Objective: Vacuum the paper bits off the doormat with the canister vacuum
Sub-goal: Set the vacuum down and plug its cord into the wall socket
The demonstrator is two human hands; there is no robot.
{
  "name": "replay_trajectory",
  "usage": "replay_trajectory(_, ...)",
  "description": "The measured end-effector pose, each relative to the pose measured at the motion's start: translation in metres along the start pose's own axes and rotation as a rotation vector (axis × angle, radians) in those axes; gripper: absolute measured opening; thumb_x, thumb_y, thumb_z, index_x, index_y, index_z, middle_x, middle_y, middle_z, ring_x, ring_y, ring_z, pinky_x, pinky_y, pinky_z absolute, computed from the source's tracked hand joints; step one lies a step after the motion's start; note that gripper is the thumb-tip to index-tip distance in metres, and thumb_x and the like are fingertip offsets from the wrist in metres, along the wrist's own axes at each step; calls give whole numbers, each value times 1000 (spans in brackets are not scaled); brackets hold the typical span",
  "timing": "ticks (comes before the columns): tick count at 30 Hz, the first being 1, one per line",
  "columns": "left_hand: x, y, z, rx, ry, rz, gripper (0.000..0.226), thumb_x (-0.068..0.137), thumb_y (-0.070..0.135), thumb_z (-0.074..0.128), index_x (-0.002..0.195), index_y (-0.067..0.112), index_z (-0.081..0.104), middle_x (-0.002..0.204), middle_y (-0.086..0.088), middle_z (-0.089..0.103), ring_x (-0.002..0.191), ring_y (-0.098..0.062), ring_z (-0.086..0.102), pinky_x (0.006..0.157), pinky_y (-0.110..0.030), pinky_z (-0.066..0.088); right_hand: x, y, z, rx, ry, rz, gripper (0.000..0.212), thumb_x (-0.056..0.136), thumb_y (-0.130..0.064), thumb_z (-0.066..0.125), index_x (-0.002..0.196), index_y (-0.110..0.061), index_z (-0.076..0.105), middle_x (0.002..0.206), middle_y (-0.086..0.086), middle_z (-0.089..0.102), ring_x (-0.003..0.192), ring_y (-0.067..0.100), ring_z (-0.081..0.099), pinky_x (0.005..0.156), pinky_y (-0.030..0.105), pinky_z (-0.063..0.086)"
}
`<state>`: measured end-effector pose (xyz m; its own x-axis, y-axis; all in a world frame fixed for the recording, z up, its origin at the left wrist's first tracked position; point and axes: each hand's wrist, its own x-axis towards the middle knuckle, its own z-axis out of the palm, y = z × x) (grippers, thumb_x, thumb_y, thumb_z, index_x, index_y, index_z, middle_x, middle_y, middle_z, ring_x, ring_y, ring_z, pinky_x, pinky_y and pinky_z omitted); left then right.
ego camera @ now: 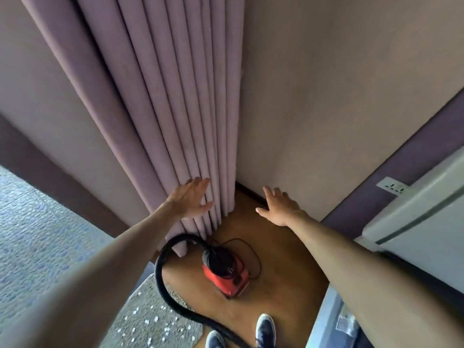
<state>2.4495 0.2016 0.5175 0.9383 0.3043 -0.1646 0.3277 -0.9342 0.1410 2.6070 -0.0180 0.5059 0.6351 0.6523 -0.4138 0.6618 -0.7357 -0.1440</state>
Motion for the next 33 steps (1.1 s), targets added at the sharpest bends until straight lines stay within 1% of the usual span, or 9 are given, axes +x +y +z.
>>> replay_trajectory(5,15,12,48,-45,-61,-26,69,92,52,53,146,15,31,129,-10,52,116,-32,54,91,-46,48,11,26,45,37,-66,31,80,94,-58,46,154,-16,13,152,15,31,135,35,38,101,50,44)
replay_trajectory(10,19,17,105,-39,-130,-51,65,90,53,54,140,17,37,126,-9,53,114,-32,57,88,-45,49,20,31,103,115,-137,104,76,96,-56,45,153,-14,15,155,17,29,141,35,30,109,49,34)
replay_trajectory(13,18,14,139,-53,-174,-67,63,89,53,55,139,18,38,126,-8,53,116,-32,56,91,-46,50,24,26,137,154,-210,91,75,100,-48,43,156,-11,9,159,16,22,145,36,22,113,47,27)
replay_trajectory(15,16,10,161,-65,-206,-85,60,89,52,57,136,19,40,126,-8,52,117,-32,56,92,-47,50,27,24,162,157,-250,74,74,101,-46,42,156,-8,8,159,17,20,145,37,21,114,45,24)
replay_trajectory(20,15,-2,218,-52,-280,-90,64,89,51,57,140,16,41,129,-12,53,119,-34,55,93,-47,50,38,22,228,147,-275,92,76,98,-49,46,154,-9,14,150,18,35,136,35,36,107,41,34)
replay_trajectory(24,16,-16,270,-64,-350,-101,64,89,51,57,139,15,40,129,-11,53,118,-34,56,93,-47,49,50,23,279,145,-314,102,76,97,-52,44,154,-12,14,151,14,35,135,32,37,102,41,38)
replay_trajectory(27,17,-26,308,-55,-360,-80,64,90,52,56,140,15,40,132,-11,53,116,-33,58,87,-45,49,62,24,316,152,-328,122,77,97,-54,45,154,-13,14,150,13,36,133,31,39,101,40,39)
replay_trajectory(31,18,-42,355,-77,-379,-60,73,89,53,58,146,14,36,136,-13,52,116,-36,58,89,-48,52,77,22,363,189,-348,146,79,95,-55,47,154,-14,15,149,14,37,133,31,39,100,39,41)
replay_trajectory(33,20,-50,377,-96,-394,-56,76,88,54,59,146,13,34,136,-14,52,115,-36,58,88,-49,53,84,20,387,211,-363,152,79,95,-55,47,154,-14,14,149,13,37,133,31,40,99,40,42)
